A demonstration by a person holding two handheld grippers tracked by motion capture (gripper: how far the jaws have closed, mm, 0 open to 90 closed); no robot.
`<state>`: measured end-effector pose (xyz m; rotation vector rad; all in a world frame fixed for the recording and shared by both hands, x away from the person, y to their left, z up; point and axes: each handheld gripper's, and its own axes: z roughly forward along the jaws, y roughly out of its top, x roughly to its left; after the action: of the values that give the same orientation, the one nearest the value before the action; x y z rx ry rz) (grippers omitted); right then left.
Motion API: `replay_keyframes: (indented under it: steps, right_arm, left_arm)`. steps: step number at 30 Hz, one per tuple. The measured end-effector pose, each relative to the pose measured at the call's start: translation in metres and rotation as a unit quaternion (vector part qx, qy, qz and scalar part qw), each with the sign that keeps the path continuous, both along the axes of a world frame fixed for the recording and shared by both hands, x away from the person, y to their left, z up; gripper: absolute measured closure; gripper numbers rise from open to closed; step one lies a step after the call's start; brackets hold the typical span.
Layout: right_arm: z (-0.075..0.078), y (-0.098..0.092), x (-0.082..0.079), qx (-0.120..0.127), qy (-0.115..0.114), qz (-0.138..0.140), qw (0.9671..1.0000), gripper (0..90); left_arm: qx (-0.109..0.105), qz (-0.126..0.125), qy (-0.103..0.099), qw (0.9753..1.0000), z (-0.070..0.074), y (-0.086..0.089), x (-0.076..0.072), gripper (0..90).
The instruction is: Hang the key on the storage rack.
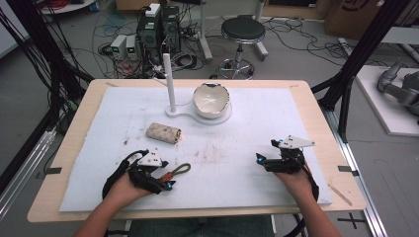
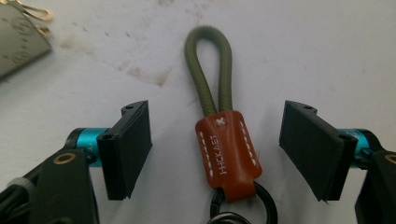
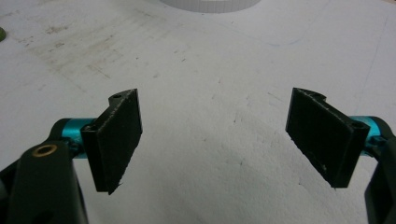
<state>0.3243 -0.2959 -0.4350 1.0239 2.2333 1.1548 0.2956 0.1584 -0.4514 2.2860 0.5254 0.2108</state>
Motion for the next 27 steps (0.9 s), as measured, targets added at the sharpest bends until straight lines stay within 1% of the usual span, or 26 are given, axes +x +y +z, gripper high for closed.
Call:
replay_keyframes:
  steps: [3, 4, 5, 8, 10, 12, 16, 19, 22, 26, 27]
  right_arm:
    - [-0.0001, 0.0005, -0.0003, -0.001, 0.003, -0.001, 1.0, 18.8]
    - [-0.0003, 0.0006, -0.0003, -0.001, 0.002, 0.0, 1.0, 18.8]
    - [-0.0003, 0.0007, -0.0003, -0.001, 0.002, 0.0, 1.0, 18.8]
    - [-0.0002, 0.0009, -0.0004, -0.002, 0.002, 0.0, 1.0, 18.8]
    - [-0.0002, 0.001, -0.0005, -0.001, 0.002, 0.0, 1.0, 18.8]
    - [-0.0003, 0.0008, -0.0003, -0.002, 0.002, 0.0, 1.0, 18.8]
    - [-0.0007, 0.0008, 0.0, -0.003, 0.004, -0.002, 1.0, 18.8]
    - [-0.0008, 0.0007, 0.0003, -0.003, 0.003, -0.001, 1.0, 18.8]
    - [-0.0006, 0.0008, -0.0001, -0.003, 0.003, -0.002, 1.0, 18.8]
    - [-0.0003, 0.0009, -0.0005, -0.002, 0.003, -0.003, 1.0, 18.8]
    - [-0.0004, 0.0008, -0.0004, -0.002, 0.003, -0.003, 1.0, 18.8]
  left_arm:
    - [0.002, 0.003, 0.003, 1.0, 0.0009, -0.0001, 0.0003, 25.6]
    - [-0.002, 0.004, 0.003, 1.0, 0.0004, 0.0001, 0.0003, 25.8]
    - [-0.002, 0.005, 0.003, 1.0, 0.0006, 0.001, 0.0003, 26.5]
    - [-0.004, 0.011, 0.002, 0.9999, 0.0011, 0.0022, 0.0006, 31.1]
    - [0.0, 0.011, -0.001, 0.9999, 0.002, 0.0025, 0.0003, 34.6]
    - [0.005, 0.003, -0.004, 1.0, 0.0032, 0.0016, -0.0006, 37.4]
    - [0.011, -0.013, -0.007, 0.9998, 0.0051, -0.0003, -0.003, 48.8]
    - [0.003, -0.011, -0.002, 0.9999, 0.0043, 0.0003, -0.0025, 49.9]
    - [0.004, -0.009, 0.003, 0.9999, 0.005, 0.0005, -0.0022, 51.4]
    - [0.015, -0.011, -0.002, 0.9998, 0.0069, -0.0024, -0.0043, 58.6]
    - [0.015, -0.012, -0.003, 0.9998, 0.007, -0.0031, -0.0046, 59.6]
